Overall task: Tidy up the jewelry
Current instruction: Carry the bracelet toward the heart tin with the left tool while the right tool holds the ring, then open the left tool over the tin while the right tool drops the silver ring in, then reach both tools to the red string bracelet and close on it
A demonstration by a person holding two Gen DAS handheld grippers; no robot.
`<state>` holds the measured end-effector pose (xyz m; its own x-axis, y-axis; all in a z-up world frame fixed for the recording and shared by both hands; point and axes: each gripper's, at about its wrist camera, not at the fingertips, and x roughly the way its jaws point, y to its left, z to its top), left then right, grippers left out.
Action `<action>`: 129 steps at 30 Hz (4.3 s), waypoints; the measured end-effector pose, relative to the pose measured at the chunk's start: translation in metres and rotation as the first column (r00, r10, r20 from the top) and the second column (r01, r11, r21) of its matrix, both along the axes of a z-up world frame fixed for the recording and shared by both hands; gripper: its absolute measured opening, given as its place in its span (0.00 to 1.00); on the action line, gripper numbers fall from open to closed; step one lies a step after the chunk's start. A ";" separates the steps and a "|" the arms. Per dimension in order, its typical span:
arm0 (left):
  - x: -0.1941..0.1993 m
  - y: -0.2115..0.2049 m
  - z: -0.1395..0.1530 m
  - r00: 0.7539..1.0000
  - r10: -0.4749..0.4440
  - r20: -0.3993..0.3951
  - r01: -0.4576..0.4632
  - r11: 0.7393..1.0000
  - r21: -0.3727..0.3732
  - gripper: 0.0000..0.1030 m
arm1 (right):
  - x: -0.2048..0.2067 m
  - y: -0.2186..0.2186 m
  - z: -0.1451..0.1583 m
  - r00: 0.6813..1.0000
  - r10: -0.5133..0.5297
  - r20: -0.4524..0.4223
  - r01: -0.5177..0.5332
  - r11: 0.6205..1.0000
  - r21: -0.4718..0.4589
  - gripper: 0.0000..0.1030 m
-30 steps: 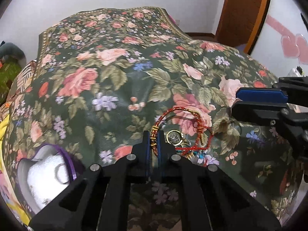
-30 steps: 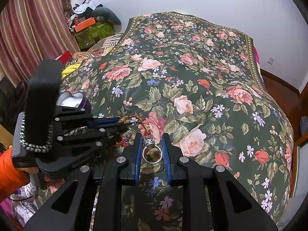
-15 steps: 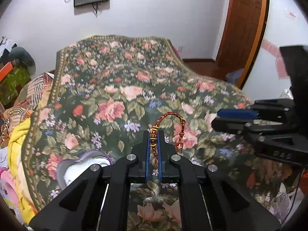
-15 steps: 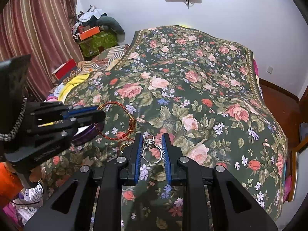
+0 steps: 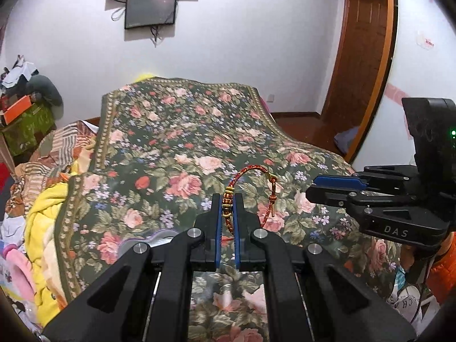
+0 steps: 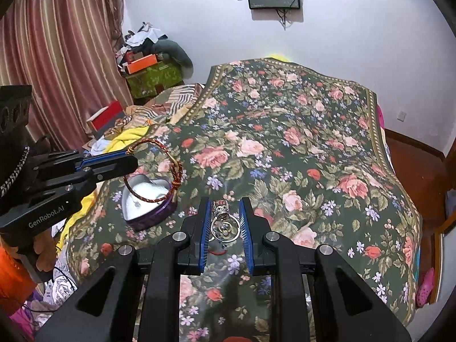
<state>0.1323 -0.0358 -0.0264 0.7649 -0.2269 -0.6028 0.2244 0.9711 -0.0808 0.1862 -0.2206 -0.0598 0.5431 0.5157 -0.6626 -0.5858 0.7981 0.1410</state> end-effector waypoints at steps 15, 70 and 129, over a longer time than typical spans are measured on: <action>-0.017 0.062 0.002 0.992 0.123 0.008 -0.123 0.992 -0.006 0.05 | -0.007 0.054 0.004 0.996 0.093 -0.002 -0.093 0.995 0.034 0.18; 0.025 0.108 -0.091 0.971 0.146 -0.189 -0.149 0.989 -0.001 0.05 | 0.009 0.151 -0.073 0.960 0.228 -0.162 -0.244 0.966 -0.085 0.18; 0.022 -0.028 -0.106 0.957 -0.100 -0.274 0.100 0.995 -0.016 0.27 | 0.005 0.001 -0.053 0.989 -0.026 -0.147 0.008 0.993 -0.120 0.22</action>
